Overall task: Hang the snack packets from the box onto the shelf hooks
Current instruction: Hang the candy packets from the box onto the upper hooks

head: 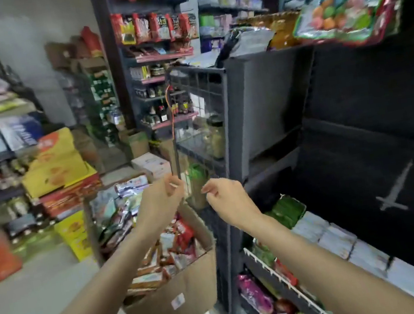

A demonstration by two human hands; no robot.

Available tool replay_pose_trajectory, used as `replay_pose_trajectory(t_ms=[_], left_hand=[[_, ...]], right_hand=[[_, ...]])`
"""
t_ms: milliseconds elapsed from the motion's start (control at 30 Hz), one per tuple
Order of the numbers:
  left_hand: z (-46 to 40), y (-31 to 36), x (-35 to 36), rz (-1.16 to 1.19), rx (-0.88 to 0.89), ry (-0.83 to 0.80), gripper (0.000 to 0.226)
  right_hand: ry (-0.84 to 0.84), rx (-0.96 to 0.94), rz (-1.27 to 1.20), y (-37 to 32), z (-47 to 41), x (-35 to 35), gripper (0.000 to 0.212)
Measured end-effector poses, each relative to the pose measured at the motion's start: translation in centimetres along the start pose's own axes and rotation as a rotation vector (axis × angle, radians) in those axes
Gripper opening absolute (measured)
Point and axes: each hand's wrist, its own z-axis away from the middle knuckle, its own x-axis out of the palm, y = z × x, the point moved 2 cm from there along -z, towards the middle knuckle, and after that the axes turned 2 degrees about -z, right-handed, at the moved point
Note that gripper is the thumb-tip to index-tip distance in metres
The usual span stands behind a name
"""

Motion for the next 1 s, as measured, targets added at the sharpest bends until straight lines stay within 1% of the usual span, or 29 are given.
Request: replay_pose_trajectory(t_ms=[100, 167, 233, 300, 367, 467, 500, 567, 633, 700, 733, 767, 833, 900, 1000], left_hand=[[-0.1, -7.3, -1.4, -0.097, -0.148, -0.068, 0.010], [0.4, -10.9, -1.8, -0.173, -0.225, -0.104, 0.010], [0.9, -13.7, -1.3, -0.252, -0.274, -0.198, 0.018], [1.0, -16.2, -0.1, -0.334, -0.263, -0.337, 0.027], [1.1, -17.9, 1.1, -0.418, -0.239, -0.462, 0.037], [1.1, -19.8, 2.4, -0.599, -0.174, -0.596, 0.057], [1.0, -20.3, 2.6, -0.650, -0.165, -0.635, 0.065], [1.1, -21.3, 2.9, -0.632, -0.210, -0.702, 0.080], [0.9, -21.9, 3.0, -0.574, -0.231, -0.696, 0.086], [0.6, -22.0, 3.1, -0.586, -0.210, -0.668, 0.086], [0.5, -22.0, 3.2, -0.609, -0.202, -0.661, 0.084], [0.4, -22.0, 3.3, -0.634, -0.195, -0.655, 0.080], [0.1, -21.9, 3.5, -0.674, -0.193, -0.659, 0.076], [-0.1, -22.1, 3.6, -0.687, -0.203, -0.669, 0.076], [-0.2, -22.1, 3.4, -0.680, -0.204, -0.674, 0.079]], right_hand=[[-0.180, 0.045, -0.001, 0.0, -2.6, 7.7, 0.028], [-0.309, 0.065, 0.046, 0.4, -3.7, 11.8, 0.027], [-0.452, 0.089, 0.118, 1.0, -4.6, 15.0, 0.026], [-0.560, 0.111, 0.182, 1.7, -5.4, 17.4, 0.030], [-0.637, 0.154, 0.209, 2.3, -5.9, 18.9, 0.044], [-0.759, 0.198, 0.214, 3.5, -6.1, 20.6, 0.066], [-0.818, 0.230, 0.205, 4.1, -6.2, 21.2, 0.077], [-0.955, 0.301, 0.201, 5.1, -6.3, 22.3, 0.101], [-1.036, 0.320, 0.201, 5.9, -6.4, 23.3, 0.116], [-1.061, 0.303, 0.204, 6.1, -6.5, 23.6, 0.120], [-1.058, 0.285, 0.184, 6.2, -6.6, 23.6, 0.117], [-1.047, 0.279, 0.170, 6.2, -6.9, 23.6, 0.110], [-0.990, 0.240, 0.172, 6.2, -7.2, 23.6, 0.088], [-0.917, 0.208, 0.202, 6.2, -7.4, 23.7, 0.070], [-0.821, 0.166, 0.311, 5.9, -7.3, 23.1, 0.056]])
